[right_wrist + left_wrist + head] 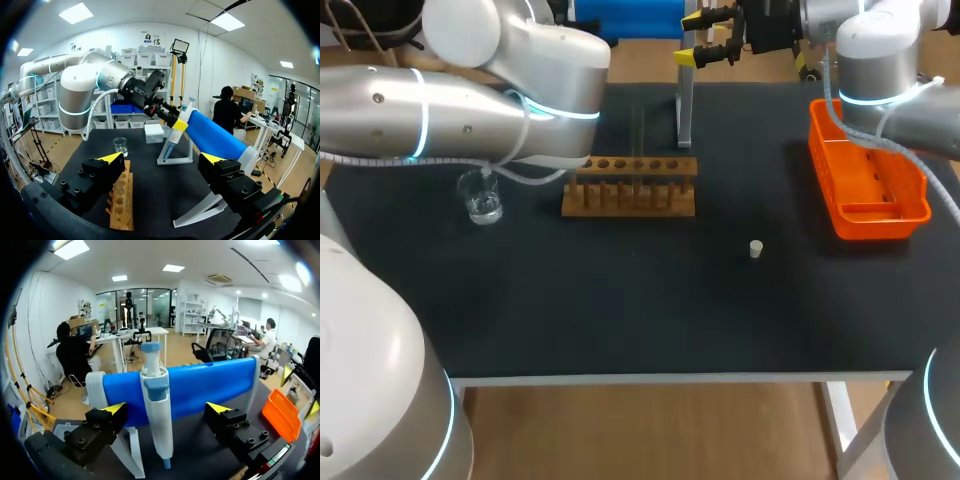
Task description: Invert the test tube, pick up the pipette, mount the tip to pipette, aspirate from beaker and dispense into the tube, eject the tip, return the pipette, and cap with the stopper.
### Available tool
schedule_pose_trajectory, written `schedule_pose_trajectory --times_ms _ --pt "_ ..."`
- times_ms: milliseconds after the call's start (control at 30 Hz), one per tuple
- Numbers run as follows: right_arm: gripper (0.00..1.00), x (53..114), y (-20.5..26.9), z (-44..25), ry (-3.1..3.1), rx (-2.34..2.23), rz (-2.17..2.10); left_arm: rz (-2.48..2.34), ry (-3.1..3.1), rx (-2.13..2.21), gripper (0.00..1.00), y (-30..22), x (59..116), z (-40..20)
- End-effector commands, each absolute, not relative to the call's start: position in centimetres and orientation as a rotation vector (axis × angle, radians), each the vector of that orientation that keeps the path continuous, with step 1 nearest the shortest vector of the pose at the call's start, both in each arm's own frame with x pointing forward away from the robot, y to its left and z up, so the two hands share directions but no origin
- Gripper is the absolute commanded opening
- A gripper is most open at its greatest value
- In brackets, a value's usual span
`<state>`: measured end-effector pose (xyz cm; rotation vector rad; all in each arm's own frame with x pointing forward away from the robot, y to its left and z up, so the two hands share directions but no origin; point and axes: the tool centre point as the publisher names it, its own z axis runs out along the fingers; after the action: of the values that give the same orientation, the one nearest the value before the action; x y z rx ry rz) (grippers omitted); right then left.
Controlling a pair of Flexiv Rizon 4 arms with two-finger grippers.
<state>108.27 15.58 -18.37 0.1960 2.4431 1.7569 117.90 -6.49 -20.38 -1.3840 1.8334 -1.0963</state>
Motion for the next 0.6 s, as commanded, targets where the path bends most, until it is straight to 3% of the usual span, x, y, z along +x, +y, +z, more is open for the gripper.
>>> schedule_pose_trajectory --times_ms 33,600 --pt "1.00 108.3 15.5 -18.3 2.449 0.195 1.755 -1.089 1.836 -1.386 1.00 -6.4 117.6 -19.7" --pt "1.00 108.3 15.5 -18.3 2.449 0.195 1.755 -1.049 1.811 -1.364 1.00 -6.1 115.2 -16.5"
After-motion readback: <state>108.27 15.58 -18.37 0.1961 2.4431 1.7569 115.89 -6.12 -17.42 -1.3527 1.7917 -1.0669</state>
